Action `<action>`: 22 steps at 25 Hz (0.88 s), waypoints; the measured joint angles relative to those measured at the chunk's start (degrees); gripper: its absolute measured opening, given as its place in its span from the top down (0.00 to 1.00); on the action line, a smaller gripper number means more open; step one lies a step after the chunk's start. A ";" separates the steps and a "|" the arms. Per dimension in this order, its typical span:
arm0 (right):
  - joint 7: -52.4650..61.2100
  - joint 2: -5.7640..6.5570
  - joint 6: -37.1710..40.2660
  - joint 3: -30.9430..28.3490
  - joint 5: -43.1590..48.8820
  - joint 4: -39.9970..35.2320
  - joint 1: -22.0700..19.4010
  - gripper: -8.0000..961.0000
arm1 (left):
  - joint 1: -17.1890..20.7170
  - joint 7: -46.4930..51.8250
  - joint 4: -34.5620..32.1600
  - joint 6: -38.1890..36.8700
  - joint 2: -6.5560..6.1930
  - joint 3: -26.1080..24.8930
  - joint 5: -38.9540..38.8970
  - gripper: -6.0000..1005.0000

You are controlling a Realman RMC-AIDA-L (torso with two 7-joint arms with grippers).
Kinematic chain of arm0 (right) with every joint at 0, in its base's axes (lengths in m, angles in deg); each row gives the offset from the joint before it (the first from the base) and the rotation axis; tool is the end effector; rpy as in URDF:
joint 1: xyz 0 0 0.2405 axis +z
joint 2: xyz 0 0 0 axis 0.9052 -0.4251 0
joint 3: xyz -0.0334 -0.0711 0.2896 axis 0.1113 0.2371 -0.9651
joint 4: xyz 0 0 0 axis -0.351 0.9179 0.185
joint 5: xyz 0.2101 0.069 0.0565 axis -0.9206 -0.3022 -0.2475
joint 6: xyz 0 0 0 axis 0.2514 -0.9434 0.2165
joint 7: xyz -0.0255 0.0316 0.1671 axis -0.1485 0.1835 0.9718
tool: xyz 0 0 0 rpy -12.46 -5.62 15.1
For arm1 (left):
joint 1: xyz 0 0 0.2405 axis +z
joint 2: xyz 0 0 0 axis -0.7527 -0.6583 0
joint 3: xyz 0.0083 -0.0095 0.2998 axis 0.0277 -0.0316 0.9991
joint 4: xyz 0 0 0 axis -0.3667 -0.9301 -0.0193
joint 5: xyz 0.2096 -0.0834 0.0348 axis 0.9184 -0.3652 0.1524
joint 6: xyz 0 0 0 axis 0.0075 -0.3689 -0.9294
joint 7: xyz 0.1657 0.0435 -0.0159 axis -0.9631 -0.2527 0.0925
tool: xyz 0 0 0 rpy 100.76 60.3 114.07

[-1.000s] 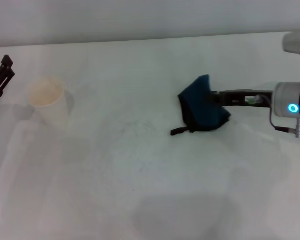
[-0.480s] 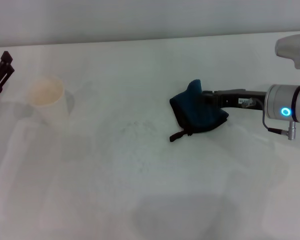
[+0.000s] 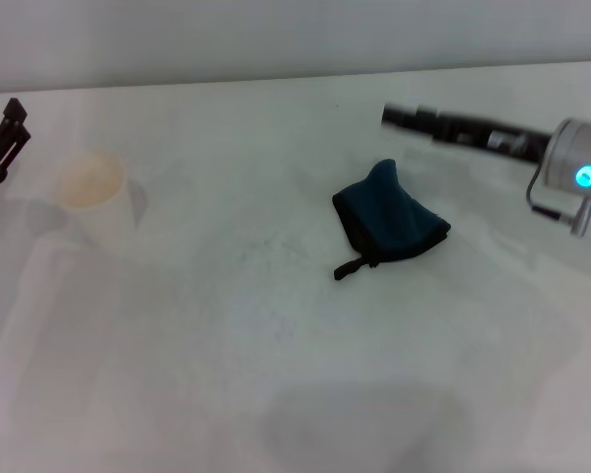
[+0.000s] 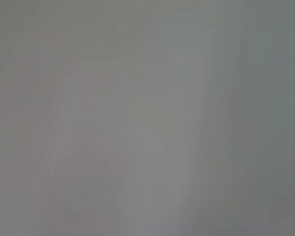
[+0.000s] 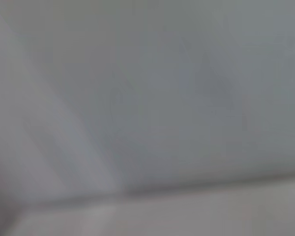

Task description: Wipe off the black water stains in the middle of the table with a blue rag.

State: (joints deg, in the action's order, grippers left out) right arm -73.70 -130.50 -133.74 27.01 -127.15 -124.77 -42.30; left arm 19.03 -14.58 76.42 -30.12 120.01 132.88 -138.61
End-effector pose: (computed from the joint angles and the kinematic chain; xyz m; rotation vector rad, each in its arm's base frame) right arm 0.3291 0.4194 -0.0406 -2.0962 1.3071 0.8141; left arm -0.3635 0.3986 -0.0441 -1.7135 -0.6406 -0.8307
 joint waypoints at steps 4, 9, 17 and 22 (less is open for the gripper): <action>-8.96 -0.18 -8.79 -7.99 -12.32 5.26 0.35 0.24 | -0.19 0.00 0.03 0.04 0.32 -0.07 0.00 0.12; -27.35 -0.42 -18.19 -13.67 -29.31 13.29 -0.20 0.11 | -0.25 0.00 0.13 0.05 0.74 -0.27 -0.29 0.12; -65.36 -0.85 -11.86 -13.96 -43.50 24.70 -0.14 0.09 | 0.37 2.65 -1.00 0.67 1.58 -0.34 -4.07 0.12; -73.06 -0.69 -6.18 -15.25 -45.93 27.74 -0.14 0.10 | 0.44 4.05 -2.74 4.45 1.57 -0.34 -7.05 0.12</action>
State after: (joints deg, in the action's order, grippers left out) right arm -146.76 -131.19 -139.92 11.76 -173.09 -97.02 -42.44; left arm 19.47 -10.53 73.69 -25.67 121.58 132.53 -145.66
